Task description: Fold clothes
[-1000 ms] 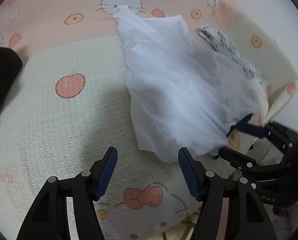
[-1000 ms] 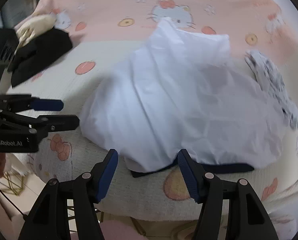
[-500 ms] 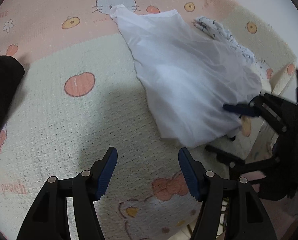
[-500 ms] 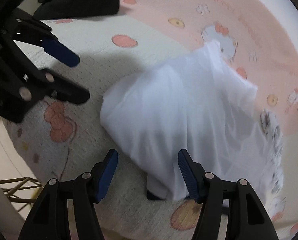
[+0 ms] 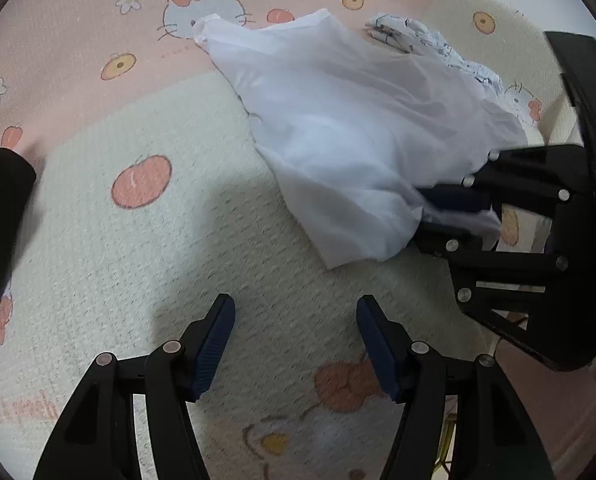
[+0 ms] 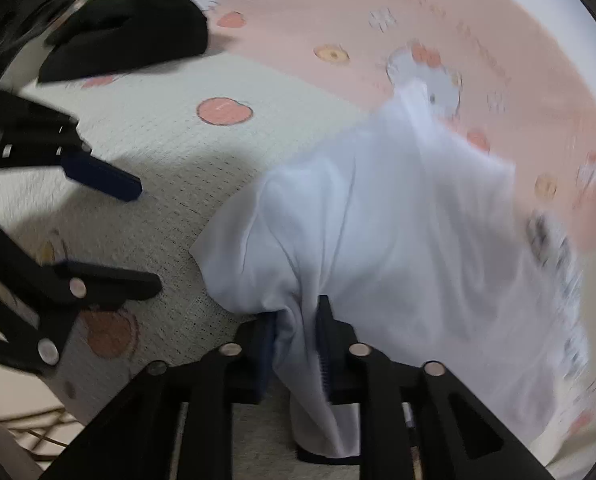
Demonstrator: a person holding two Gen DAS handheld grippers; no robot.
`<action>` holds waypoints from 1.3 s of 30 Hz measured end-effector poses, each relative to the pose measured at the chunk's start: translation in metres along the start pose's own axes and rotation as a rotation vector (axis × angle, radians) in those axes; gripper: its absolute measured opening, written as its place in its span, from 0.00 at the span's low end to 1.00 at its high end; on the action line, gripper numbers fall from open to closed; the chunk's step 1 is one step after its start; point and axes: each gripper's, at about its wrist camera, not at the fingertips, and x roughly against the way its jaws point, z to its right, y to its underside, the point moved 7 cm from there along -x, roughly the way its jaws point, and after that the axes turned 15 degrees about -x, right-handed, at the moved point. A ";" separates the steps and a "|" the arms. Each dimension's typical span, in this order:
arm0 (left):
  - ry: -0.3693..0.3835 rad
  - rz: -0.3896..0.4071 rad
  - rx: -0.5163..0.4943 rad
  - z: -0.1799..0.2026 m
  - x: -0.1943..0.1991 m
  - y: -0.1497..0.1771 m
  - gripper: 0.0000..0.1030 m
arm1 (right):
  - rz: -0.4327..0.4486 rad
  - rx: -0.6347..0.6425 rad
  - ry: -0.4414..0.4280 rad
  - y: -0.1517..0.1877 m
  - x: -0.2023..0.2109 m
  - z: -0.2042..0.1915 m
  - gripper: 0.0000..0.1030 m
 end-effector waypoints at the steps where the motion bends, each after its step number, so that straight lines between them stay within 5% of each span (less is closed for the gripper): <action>1: -0.001 0.001 0.000 0.001 -0.001 -0.001 0.59 | -0.012 -0.040 -0.030 -0.002 0.000 0.003 0.12; 5: -0.006 0.014 -0.010 0.007 -0.003 -0.009 0.59 | -0.052 -0.204 -0.143 -0.009 0.002 0.018 0.11; 11: -0.005 0.033 0.020 0.007 -0.012 -0.028 0.59 | -0.046 -0.408 -0.205 -0.026 0.004 0.057 0.10; 25: -0.058 0.053 0.115 -0.003 -0.036 -0.065 0.58 | -0.033 -0.467 -0.177 -0.029 0.010 0.080 0.10; 28: -0.044 0.083 0.159 -0.010 -0.036 -0.070 0.19 | -0.042 -0.464 -0.154 -0.026 0.007 0.084 0.10; 34: 0.017 0.118 0.182 -0.011 -0.032 -0.078 0.12 | -0.080 -0.434 -0.178 -0.021 0.004 0.082 0.12; 36: 0.017 0.124 0.164 -0.010 -0.028 -0.080 0.12 | -0.073 -0.384 -0.169 -0.022 0.010 0.079 0.39; 39: 0.020 0.137 0.146 -0.009 -0.023 -0.085 0.12 | -0.050 -0.307 -0.135 -0.024 0.022 0.075 0.54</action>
